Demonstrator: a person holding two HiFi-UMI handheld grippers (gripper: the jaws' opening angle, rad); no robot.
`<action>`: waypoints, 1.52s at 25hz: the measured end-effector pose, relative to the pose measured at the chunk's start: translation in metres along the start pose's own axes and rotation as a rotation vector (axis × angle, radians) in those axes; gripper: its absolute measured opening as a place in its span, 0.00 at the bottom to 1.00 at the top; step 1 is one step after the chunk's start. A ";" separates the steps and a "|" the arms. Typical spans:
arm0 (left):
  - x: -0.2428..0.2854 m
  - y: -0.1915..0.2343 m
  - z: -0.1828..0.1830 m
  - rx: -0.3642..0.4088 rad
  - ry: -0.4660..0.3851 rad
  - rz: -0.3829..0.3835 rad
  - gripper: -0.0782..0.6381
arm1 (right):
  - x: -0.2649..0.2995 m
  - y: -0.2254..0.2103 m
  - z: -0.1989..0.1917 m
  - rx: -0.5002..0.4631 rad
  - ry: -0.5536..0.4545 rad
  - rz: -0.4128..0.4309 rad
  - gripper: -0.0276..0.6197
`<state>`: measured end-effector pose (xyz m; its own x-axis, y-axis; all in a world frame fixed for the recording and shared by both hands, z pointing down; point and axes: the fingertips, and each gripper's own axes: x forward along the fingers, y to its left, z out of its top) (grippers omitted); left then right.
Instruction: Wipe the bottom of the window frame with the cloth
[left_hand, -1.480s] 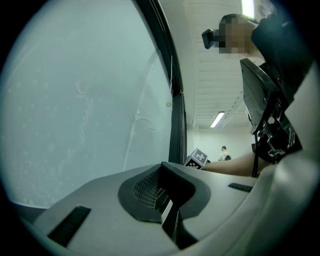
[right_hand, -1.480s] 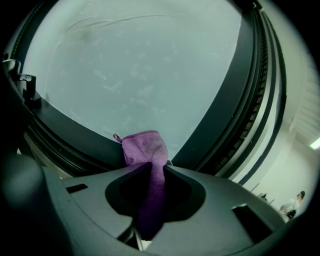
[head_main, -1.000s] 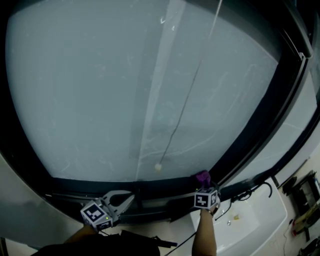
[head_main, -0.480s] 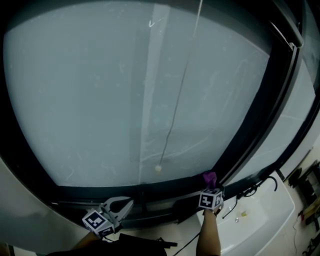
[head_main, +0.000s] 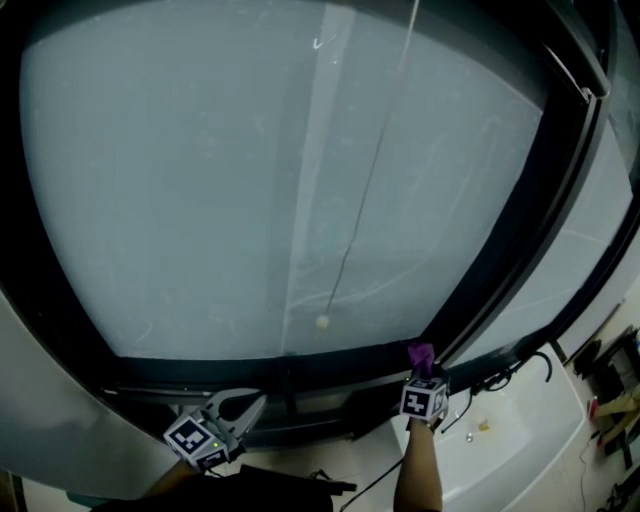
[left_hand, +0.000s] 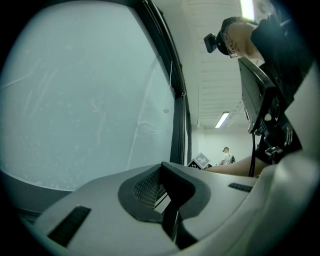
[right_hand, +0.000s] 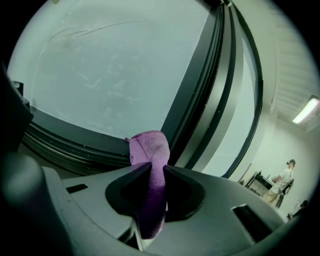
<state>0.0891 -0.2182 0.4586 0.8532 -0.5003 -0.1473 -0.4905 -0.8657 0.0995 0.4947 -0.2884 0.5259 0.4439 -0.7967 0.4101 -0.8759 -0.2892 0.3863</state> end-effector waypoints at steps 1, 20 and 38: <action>-0.002 0.000 0.000 0.000 0.000 0.007 0.11 | -0.002 -0.001 -0.003 0.019 -0.013 0.001 0.15; 0.054 -0.044 0.025 0.105 -0.046 -0.119 0.11 | -0.154 0.013 -0.017 0.290 -0.382 0.197 0.15; 0.068 -0.040 0.023 0.106 -0.030 -0.090 0.11 | -0.200 0.009 -0.016 0.275 -0.443 0.188 0.14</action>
<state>0.1629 -0.2176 0.4217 0.8898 -0.4191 -0.1805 -0.4293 -0.9030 -0.0198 0.4009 -0.1230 0.4607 0.2053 -0.9778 0.0411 -0.9758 -0.2012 0.0856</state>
